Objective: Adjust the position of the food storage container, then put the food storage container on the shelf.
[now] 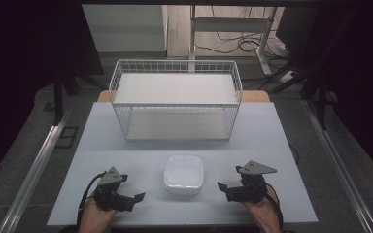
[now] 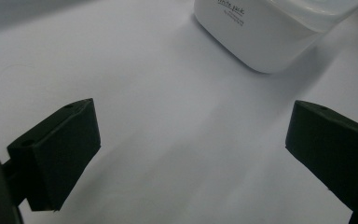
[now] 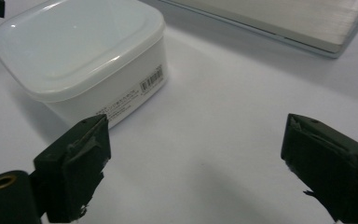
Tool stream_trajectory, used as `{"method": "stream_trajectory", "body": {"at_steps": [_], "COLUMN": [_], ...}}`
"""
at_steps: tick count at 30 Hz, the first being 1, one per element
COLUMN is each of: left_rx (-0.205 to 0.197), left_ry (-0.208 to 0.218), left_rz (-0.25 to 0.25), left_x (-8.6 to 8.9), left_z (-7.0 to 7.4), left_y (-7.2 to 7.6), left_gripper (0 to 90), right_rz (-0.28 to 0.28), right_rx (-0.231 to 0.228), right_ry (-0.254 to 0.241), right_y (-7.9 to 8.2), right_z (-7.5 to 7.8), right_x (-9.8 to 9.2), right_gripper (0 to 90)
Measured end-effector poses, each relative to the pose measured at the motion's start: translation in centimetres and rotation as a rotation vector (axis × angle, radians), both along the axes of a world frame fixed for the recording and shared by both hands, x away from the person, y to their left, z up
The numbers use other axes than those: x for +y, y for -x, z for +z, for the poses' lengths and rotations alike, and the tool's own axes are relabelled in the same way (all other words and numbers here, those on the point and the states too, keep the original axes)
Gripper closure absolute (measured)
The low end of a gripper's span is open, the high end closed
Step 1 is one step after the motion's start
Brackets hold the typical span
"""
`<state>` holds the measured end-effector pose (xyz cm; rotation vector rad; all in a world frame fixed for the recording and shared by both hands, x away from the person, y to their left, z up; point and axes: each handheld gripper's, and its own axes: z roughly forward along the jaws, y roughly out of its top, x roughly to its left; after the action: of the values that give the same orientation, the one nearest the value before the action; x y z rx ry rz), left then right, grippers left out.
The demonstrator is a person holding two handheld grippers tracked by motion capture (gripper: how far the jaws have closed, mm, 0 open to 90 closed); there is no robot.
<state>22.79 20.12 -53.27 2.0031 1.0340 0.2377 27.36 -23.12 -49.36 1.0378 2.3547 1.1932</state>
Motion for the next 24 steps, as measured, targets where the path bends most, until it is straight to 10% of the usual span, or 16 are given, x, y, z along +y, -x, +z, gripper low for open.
{"method": "stream_trajectory", "body": {"at_steps": [24], "left_rx": [0.004], "left_ry": [0.071], "left_rz": [-0.037], "left_x": [-1.5], "left_z": [1.4], "left_y": [-0.8], "left_gripper": [3.0], "right_rz": [0.036], "right_rx": [0.012], "right_ry": [-0.037], "right_y": [-0.5], "right_z": [0.6], "right_x": [1.1], "right_gripper": [2.0]}}
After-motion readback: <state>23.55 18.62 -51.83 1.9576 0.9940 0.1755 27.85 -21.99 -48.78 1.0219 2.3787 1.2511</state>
